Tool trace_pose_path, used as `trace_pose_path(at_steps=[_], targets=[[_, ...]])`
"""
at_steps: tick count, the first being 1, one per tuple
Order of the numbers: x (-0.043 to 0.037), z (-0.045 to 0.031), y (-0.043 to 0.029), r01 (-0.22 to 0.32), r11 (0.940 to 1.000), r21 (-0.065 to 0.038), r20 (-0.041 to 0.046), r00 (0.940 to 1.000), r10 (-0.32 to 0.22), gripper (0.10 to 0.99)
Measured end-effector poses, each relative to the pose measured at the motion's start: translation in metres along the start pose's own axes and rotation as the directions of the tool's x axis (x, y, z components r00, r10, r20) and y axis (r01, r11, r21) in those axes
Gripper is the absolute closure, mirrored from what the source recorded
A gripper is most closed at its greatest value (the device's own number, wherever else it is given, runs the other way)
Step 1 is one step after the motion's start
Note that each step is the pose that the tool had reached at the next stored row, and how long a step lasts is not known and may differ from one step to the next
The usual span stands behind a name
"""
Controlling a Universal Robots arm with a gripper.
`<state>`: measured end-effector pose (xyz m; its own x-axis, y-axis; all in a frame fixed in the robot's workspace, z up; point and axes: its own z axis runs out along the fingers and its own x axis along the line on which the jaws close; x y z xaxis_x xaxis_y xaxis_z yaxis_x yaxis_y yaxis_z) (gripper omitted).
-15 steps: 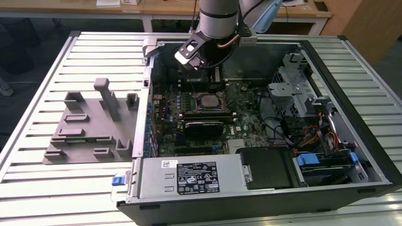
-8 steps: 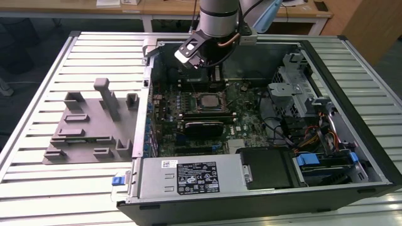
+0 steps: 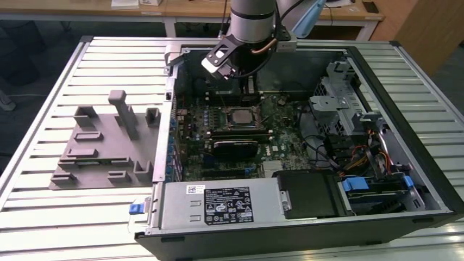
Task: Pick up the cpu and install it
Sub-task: 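Place the cpu into insertion slot, then close the cpu cover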
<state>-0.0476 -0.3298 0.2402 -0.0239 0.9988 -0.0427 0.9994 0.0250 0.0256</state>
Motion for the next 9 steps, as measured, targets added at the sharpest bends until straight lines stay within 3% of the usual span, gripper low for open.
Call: trace_pose_path(at_steps=[9], targets=[[0.0000, 0.0000, 0.0000, 0.000, 1.0000, 0.000, -0.0059, 1.0000, 0.000, 0.980]])
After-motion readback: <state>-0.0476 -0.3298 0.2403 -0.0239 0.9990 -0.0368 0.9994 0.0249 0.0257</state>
